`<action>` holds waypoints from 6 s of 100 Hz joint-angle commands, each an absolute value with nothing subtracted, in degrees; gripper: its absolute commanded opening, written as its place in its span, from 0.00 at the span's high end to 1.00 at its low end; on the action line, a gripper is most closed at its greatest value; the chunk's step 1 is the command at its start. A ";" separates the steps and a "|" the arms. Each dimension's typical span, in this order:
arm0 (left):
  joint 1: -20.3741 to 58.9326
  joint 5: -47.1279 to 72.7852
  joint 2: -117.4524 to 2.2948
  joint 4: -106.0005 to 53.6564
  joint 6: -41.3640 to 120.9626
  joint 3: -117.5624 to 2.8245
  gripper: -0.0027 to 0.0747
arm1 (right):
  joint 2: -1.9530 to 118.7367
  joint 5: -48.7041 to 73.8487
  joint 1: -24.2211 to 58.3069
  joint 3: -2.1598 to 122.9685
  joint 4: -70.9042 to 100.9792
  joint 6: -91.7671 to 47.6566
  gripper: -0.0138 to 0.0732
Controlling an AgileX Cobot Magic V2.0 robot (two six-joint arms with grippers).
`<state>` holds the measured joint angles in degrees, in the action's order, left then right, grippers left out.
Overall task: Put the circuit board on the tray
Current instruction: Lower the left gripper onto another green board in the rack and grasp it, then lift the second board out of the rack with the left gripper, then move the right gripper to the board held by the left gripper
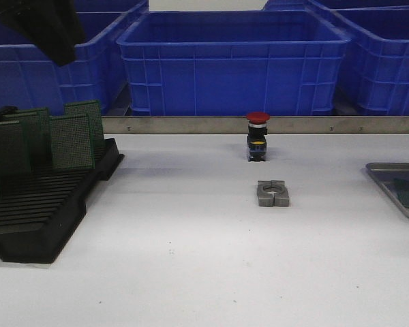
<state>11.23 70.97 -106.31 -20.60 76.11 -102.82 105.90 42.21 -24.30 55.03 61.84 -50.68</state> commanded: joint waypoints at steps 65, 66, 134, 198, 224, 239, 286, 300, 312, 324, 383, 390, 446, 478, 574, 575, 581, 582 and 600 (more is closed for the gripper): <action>9.98 63.21 -110.88 -12.75 77.10 -104.48 0.37 | 102.87 44.95 -24.60 56.43 63.27 -51.03 0.26; 9.98 63.21 -110.87 -12.60 77.19 -104.48 0.37 | 102.87 44.95 -24.60 56.43 63.27 -51.03 0.26; 8.87 60.56 -114.60 -12.67 77.19 -104.48 0.37 | 102.87 44.90 -24.60 56.43 63.27 -51.03 0.26; 8.87 62.66 -117.82 -14.70 77.19 -104.48 0.37 | 102.87 44.90 -24.60 56.43 63.27 -51.03 0.26; 8.87 65.22 -117.82 -15.43 77.19 -104.48 0.47 | 102.87 44.84 -24.60 56.43 63.27 -51.03 0.26; 8.87 66.10 -117.82 -15.43 77.19 -104.48 0.62 | 102.87 44.84 -24.60 56.43 63.27 -51.03 0.26; 8.87 66.81 -117.82 -15.86 77.19 -105.63 0.99 | 102.87 44.84 -24.60 56.43 63.27 -51.03 0.26; 8.87 67.67 -117.82 -16.55 77.19 -107.55 0.99 | 102.87 44.84 -24.60 56.43 63.27 -51.03 0.26; 8.87 70.75 -117.82 -17.03 77.19 -109.99 0.99 | 102.87 44.84 -24.60 56.43 63.27 -51.03 0.26; 8.87 73.17 -117.44 -18.97 77.19 -112.37 0.99 | 102.87 44.84 -24.60 56.43 63.27 -51.03 0.26; 13.90 73.17 -107.71 -39.33 73.68 -113.20 0.99 | 102.87 44.84 -24.60 56.43 63.27 -51.03 0.26; 16.30 73.17 -107.27 -39.33 72.51 -113.20 0.99 | 102.87 44.84 -24.60 56.43 63.27 -51.03 0.26; 30.19 73.17 -107.27 -40.04 69.82 -111.60 0.99 | 102.87 46.67 -24.60 56.43 63.27 -51.03 0.26; 30.54 73.17 -107.27 -40.83 69.54 -111.60 0.99 | 100.62 56.84 -21.57 56.61 73.29 -63.88 0.26; 30.54 73.07 -107.27 -41.18 68.09 -111.60 0.99 | 89.10 76.11 -7.70 56.61 88.94 -114.88 0.26; 30.54 73.07 -107.27 -41.18 68.09 -111.60 0.99 | 89.10 76.11 -7.61 56.61 88.94 -114.92 0.26; 30.54 73.07 -107.27 -41.18 68.09 -111.60 0.99 | 89.10 76.11 -6.58 56.61 88.94 -114.92 0.26; 30.54 73.07 -107.27 -41.18 68.09 -111.60 0.99 | 89.10 76.11 -6.49 56.61 88.94 -114.92 0.26; 30.54 73.07 -107.27 -41.18 68.09 -111.60 0.99 | 89.10 74.56 -4.13 56.61 88.94 -114.92 0.26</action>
<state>30.04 71.18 -110.84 -37.66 68.67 -110.15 91.58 66.97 -4.94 55.15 84.98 -113.90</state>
